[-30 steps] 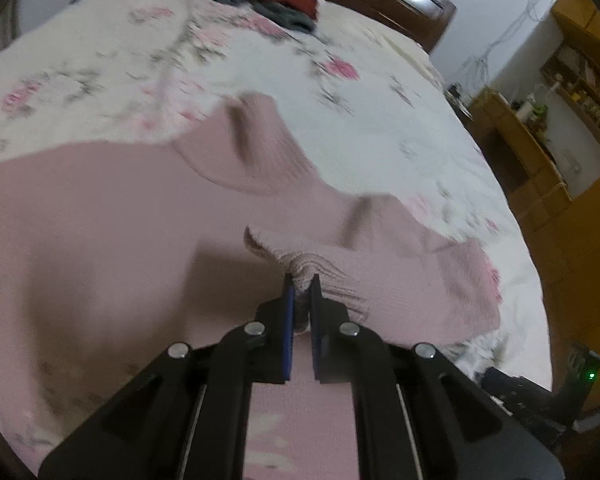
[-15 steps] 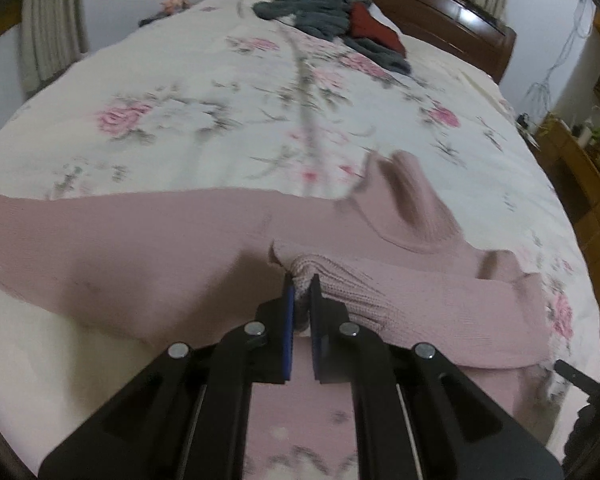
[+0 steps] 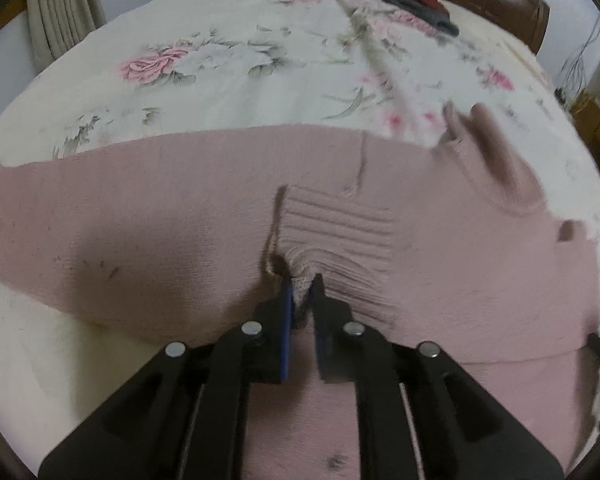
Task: Fold small clothes
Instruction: 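Fold the held sleeve across the sweater body with the left tool, release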
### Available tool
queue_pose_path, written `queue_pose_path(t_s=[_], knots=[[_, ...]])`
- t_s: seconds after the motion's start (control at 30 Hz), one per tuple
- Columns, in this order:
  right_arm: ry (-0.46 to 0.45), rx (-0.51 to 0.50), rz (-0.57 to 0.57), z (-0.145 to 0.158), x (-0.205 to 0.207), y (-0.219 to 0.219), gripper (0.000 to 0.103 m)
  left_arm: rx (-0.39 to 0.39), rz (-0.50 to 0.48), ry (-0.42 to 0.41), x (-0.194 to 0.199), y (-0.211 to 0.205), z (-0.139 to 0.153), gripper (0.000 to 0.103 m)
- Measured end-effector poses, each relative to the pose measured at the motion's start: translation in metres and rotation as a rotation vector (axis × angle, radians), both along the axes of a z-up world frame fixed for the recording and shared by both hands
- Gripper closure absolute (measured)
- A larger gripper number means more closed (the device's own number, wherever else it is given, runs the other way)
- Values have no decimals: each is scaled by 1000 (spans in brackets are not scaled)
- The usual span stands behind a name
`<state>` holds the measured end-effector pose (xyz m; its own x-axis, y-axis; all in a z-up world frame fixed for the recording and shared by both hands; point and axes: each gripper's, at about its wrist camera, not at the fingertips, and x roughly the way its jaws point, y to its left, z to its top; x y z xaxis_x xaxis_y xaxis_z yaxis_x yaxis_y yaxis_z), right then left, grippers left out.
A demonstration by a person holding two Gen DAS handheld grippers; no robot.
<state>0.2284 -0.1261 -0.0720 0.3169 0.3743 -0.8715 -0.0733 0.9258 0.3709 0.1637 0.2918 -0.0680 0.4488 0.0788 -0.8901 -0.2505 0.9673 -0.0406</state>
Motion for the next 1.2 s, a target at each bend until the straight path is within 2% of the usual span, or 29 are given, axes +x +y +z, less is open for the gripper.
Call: queue_pose_path(t_s=[0.1, 0.2, 0.27, 0.37, 0.4, 0.43, 0.5, 0.6, 0.73, 0.8, 1.0, 1.2], knots=[[2, -34, 14, 0, 3, 5, 78, 9, 18, 10, -2, 9, 2, 83], [13, -45, 16, 2, 4, 7, 78, -13, 71, 2, -8, 25, 13, 83], [12, -51, 6, 10, 3, 7, 73, -45, 88, -27, -12, 29, 27, 83], [-68, -56, -8, 39, -1, 11, 71, -64, 25, -64, -12, 8, 46, 79], [-88, -46, -5, 47, -1, 14, 70, -66, 0, -68, -10, 0, 49, 73], [-98, -29, 3, 53, 0, 18, 69, -72, -32, -65, -8, -11, 50, 66], [-91, 6, 37, 58, 4, 33, 69, -92, -96, -46, 0, -35, 46, 63], [-73, -20, 85, 51, 8, 57, 69, -96, -127, 6, 8, -53, 28, 63], [0, -36, 82, 22, 14, 63, 69, -94, -103, 90, 14, -50, -5, 63], [22, -32, 72, 7, 15, 58, 70, -97, -109, 88, 13, -46, -13, 63], [32, 30, 46, -5, 13, 47, 70, -59, -146, 77, 11, -51, -17, 63], [31, -30, 58, -2, 13, 56, 70, -74, -131, 79, 12, -49, -16, 62]])
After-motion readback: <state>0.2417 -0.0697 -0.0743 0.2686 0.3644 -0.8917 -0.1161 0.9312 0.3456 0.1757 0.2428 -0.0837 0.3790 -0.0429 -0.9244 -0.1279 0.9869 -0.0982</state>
